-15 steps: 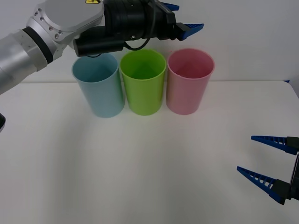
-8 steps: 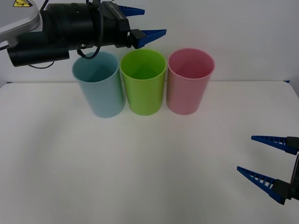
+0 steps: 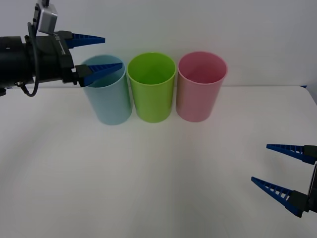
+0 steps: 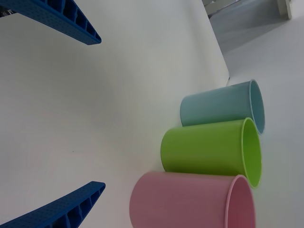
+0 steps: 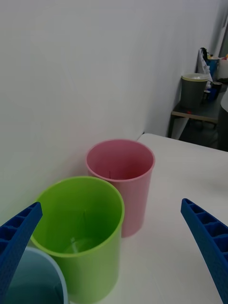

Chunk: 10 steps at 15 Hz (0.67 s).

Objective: Put cans in the blue bin and PET bottles in the pink bin and trash in the green bin.

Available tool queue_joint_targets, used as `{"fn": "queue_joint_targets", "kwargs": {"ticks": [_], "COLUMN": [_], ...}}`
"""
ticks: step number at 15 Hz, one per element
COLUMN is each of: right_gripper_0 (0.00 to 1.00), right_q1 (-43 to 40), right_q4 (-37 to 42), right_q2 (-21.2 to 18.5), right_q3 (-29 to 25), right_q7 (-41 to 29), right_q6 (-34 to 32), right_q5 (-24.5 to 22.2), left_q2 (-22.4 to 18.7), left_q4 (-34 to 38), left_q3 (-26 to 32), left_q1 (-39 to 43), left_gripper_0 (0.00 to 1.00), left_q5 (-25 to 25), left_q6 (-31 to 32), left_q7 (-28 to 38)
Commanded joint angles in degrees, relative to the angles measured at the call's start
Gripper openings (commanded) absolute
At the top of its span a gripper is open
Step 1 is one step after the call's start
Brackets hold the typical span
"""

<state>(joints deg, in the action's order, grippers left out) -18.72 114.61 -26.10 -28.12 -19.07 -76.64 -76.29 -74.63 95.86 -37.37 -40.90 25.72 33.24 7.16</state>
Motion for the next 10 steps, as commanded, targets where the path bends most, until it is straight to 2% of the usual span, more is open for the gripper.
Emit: {"fn": "queue_joint_targets", "kwargs": {"ticks": [1,3,6,8,10], "right_gripper_0": [1.0,1.0,1.0,1.0,1.0], "right_q1": [0.0,0.0,0.0,0.0,0.0], "right_q4": [0.0,0.0,0.0,0.0,0.0], "right_q2": [0.0,0.0,0.0,0.0,0.0], "right_q3": [0.0,0.0,0.0,0.0,0.0], "right_q7": [0.0,0.0,0.0,0.0,0.0], "right_q6": [0.0,0.0,0.0,0.0,0.0], "right_q5": [0.0,0.0,0.0,0.0,0.0], "left_q2": [1.1,2.5,6.5,10.7,13.8], "left_q4": [-0.2,0.1,2.2,3.9,5.9], "left_q3": [15.3,25.2,36.9,43.5,46.6], "left_q1": [14.2,23.7,35.7,41.9,46.7], "left_gripper_0": [1.0,1.0,1.0,1.0,1.0], "left_q5": [7.2,12.7,19.5,25.1,28.2], "left_q6": [8.3,14.7,20.4,24.4,25.6], "left_q7": [1.1,4.8,5.8,6.6,7.3]}}
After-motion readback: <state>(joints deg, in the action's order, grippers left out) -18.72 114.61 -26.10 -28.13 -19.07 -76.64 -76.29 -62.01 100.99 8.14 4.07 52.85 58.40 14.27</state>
